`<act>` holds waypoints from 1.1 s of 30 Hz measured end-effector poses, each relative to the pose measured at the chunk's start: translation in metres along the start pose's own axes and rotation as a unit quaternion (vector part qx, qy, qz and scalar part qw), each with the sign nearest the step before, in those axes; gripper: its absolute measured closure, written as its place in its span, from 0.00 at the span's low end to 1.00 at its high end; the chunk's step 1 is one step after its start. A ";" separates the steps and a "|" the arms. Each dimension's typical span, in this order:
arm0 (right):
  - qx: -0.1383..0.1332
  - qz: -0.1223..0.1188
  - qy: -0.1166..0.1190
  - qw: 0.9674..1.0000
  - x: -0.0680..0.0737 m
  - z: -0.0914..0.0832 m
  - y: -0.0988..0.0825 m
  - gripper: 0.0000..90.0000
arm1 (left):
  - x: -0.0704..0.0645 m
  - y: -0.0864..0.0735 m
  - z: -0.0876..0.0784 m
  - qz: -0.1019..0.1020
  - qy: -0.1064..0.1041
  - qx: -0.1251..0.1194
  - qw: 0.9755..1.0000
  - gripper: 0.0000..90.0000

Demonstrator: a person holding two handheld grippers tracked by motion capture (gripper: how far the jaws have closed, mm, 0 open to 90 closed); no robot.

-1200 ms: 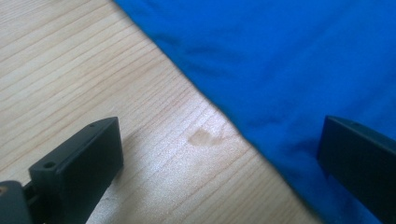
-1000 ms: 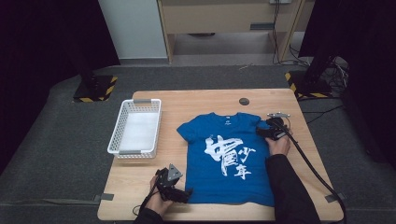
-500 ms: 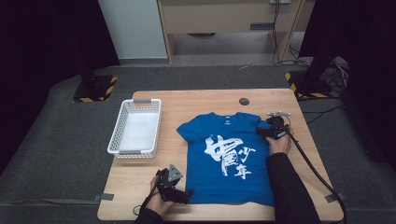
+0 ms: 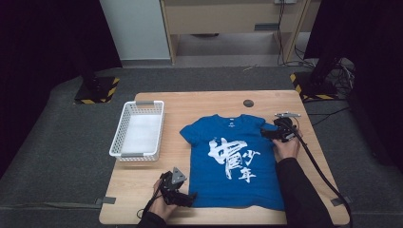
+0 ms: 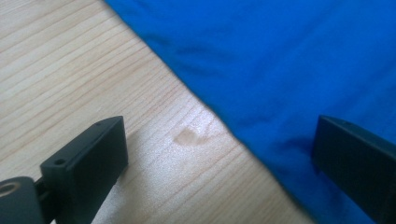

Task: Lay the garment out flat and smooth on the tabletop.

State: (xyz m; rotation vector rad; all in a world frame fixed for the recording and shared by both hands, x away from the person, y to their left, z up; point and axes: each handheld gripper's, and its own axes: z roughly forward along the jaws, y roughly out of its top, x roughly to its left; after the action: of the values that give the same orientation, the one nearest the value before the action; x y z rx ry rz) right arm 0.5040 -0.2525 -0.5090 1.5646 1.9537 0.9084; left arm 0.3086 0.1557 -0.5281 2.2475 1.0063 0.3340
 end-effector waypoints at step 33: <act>-0.019 -0.041 0.052 0.998 0.020 -0.054 -0.024 0.07 | 0.009 0.008 -0.008 -0.037 0.000 -0.026 0.999 0.09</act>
State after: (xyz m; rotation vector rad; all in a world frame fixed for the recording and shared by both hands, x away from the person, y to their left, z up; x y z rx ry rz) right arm 0.4445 -0.2467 -0.4899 1.4303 2.0441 1.0062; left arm 0.3155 0.1618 -0.5166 2.1576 1.0654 0.3253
